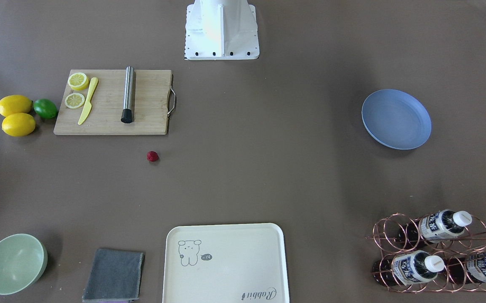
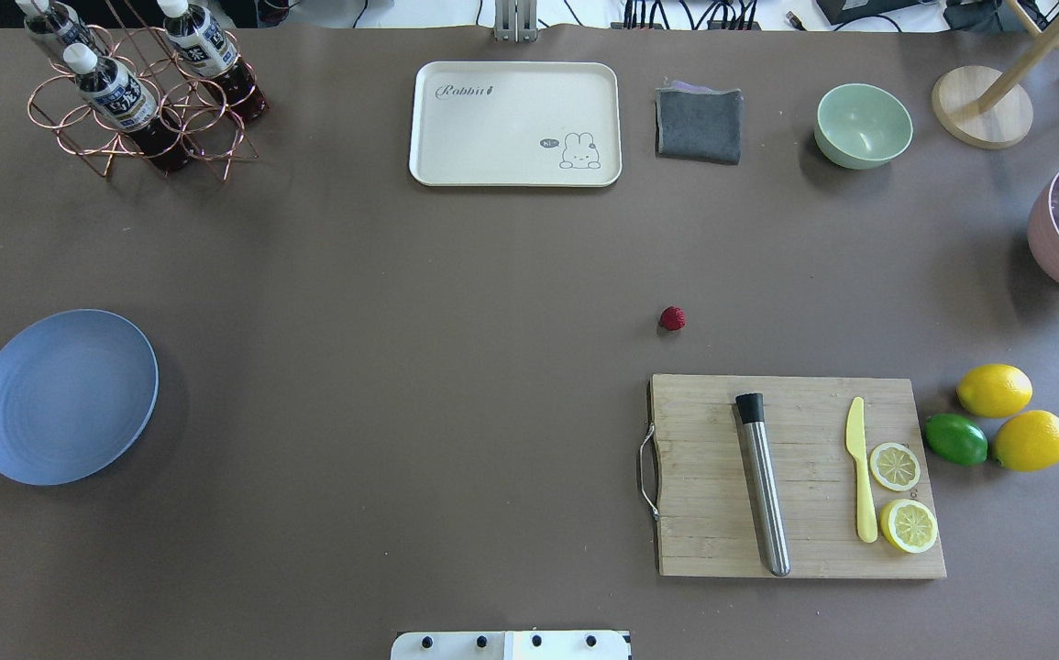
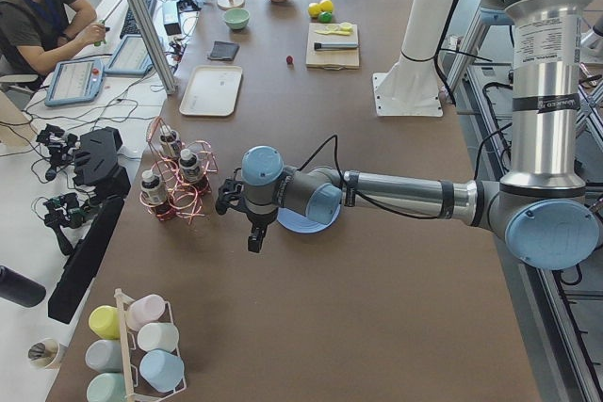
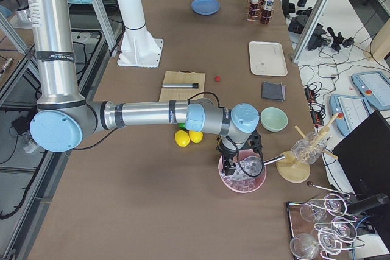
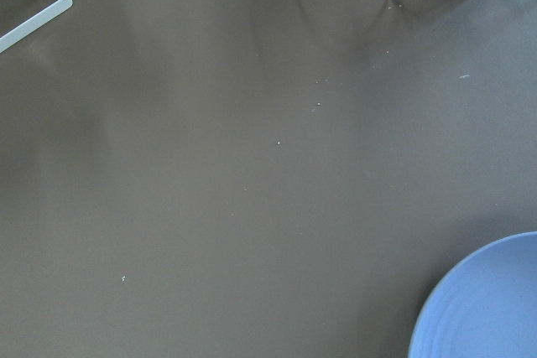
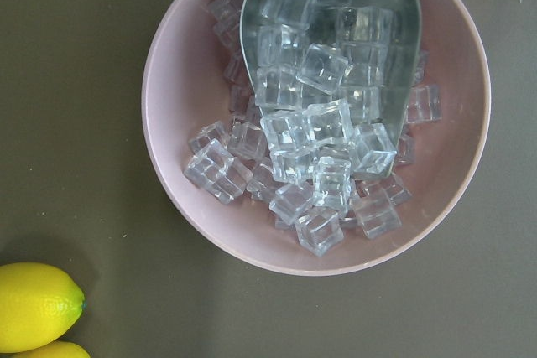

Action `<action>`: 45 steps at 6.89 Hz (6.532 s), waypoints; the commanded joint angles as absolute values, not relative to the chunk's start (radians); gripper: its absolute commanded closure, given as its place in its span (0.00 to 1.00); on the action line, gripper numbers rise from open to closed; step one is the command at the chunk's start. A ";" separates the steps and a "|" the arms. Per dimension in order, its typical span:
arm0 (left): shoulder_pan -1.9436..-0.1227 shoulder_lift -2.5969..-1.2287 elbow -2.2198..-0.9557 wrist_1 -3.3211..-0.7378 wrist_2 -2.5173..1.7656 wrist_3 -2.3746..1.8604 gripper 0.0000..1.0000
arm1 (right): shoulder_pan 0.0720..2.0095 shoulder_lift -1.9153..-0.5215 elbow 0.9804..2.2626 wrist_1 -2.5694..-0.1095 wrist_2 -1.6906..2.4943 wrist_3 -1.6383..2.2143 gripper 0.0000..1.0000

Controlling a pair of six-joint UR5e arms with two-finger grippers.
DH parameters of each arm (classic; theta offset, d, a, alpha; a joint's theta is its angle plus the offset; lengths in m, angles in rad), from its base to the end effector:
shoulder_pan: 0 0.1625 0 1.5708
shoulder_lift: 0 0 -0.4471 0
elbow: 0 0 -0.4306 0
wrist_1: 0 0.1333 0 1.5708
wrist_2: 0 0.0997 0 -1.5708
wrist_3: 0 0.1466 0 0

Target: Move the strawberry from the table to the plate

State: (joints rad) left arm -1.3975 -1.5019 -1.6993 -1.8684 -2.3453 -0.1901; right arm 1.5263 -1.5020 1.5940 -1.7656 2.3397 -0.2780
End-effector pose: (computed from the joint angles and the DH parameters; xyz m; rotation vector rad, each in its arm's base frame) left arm 0.0609 -0.5265 0.6462 0.1950 0.8146 0.1225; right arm 0.0070 -0.5487 0.6840 -0.0076 -0.7768 -0.2667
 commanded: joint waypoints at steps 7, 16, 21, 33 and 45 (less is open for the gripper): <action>-1.396 -1.489 -1.700 -1.871 -2.344 -0.187 0.02 | 1.526 -1.503 1.598 -1.766 2.353 -0.278 0.00; -1.025 -1.500 -1.451 -2.496 -2.230 -0.672 0.34 | 1.500 -1.505 1.601 -1.677 2.457 -0.245 0.00; -1.006 -1.490 -1.454 -2.519 -2.241 -0.676 1.00 | 1.496 -1.511 1.605 -1.677 2.459 -0.245 0.00; -0.630 -1.777 -1.853 -2.279 -2.064 -1.603 1.00 | 0.976 -1.336 1.832 -1.345 2.291 0.860 0.00; -0.367 -1.985 -1.749 -2.117 -1.763 -1.692 0.94 | 0.686 -1.151 1.715 -1.345 2.069 1.029 0.07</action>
State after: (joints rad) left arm -0.3657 -1.9849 -1.7463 -2.1157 -1.7627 -1.6924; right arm 0.6935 -1.1730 1.7452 -1.3465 2.0836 1.0297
